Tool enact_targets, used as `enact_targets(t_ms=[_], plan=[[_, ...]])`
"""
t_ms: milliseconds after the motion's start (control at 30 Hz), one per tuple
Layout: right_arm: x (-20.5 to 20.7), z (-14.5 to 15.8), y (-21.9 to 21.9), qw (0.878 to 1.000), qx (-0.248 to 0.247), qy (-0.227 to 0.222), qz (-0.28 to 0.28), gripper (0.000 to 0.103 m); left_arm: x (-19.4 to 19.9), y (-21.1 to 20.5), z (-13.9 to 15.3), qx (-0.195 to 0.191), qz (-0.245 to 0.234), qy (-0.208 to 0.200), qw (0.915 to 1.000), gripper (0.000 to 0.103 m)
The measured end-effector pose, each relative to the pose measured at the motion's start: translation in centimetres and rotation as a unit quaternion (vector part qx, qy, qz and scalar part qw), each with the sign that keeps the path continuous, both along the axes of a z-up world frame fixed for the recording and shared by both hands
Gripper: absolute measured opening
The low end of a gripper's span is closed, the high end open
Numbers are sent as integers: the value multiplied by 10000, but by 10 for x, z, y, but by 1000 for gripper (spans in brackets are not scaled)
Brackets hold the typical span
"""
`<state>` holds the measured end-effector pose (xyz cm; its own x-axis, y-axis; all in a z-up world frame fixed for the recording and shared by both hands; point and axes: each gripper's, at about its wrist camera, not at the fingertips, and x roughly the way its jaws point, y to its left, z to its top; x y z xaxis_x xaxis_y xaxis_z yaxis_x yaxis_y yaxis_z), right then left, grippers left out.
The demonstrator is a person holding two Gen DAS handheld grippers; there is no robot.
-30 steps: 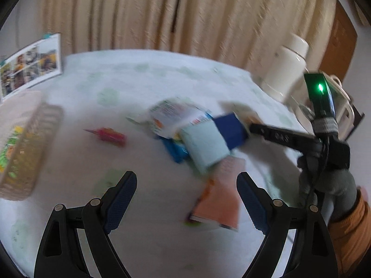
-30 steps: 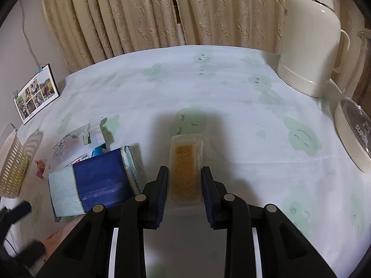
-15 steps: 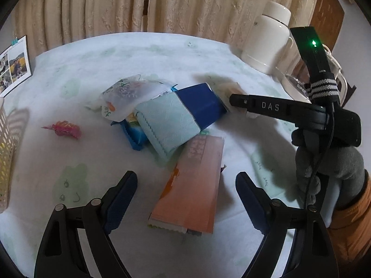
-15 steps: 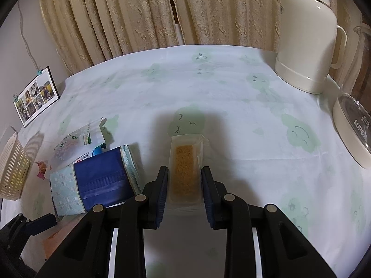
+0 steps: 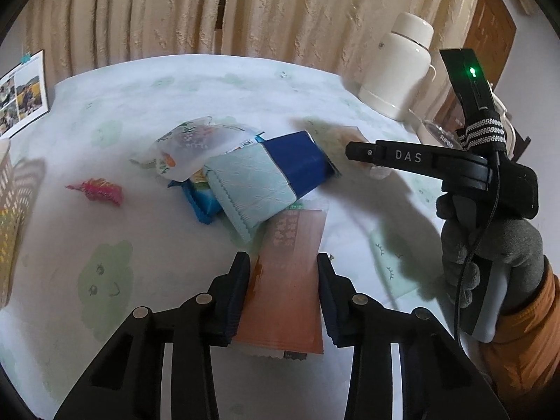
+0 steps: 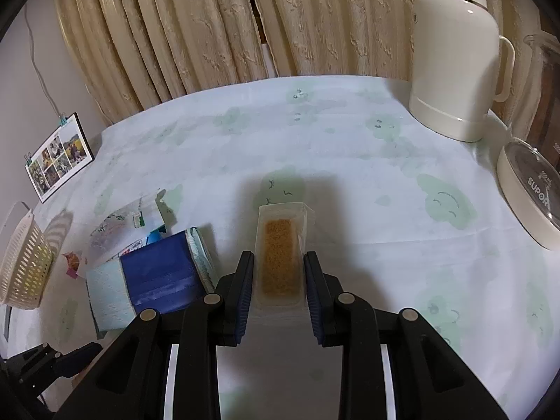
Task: Organize snacks
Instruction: 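Close the left tool on the long pink packet while the right tool holds the cake tray, then lower the pink packet into the basket with the left tool while the right tool holds the tray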
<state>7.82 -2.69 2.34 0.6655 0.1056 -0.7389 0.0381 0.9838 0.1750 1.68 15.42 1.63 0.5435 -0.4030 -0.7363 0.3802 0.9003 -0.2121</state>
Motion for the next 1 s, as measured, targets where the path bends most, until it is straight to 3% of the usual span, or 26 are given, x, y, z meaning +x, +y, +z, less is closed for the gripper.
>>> enact_targets(t_ms=[300,367,600,700,767,1000], plan=[[-5,8,-1,9999,113,-113,7,26,-20,9,15,-58,80,-241,9997,38],[-6,8,-1,9998,127,-126,-3,26,-23,11,20,-88,54,-260,9996,25],[-6,7,-2,9997,207,-101,-22,26,-20,13,17,-87,53,-116,9999,26],[-6,8,-3,9997,227,-96,-28,26,-17,11,10,-121,54,43,9999,39],[-6,7,-3,9997,235,-89,-33,26,-16,10,8,-42,105,3,9999,69],[-7,6,-3,9997,224,-86,-16,26,-10,7,-4,66,61,92,9999,67]])
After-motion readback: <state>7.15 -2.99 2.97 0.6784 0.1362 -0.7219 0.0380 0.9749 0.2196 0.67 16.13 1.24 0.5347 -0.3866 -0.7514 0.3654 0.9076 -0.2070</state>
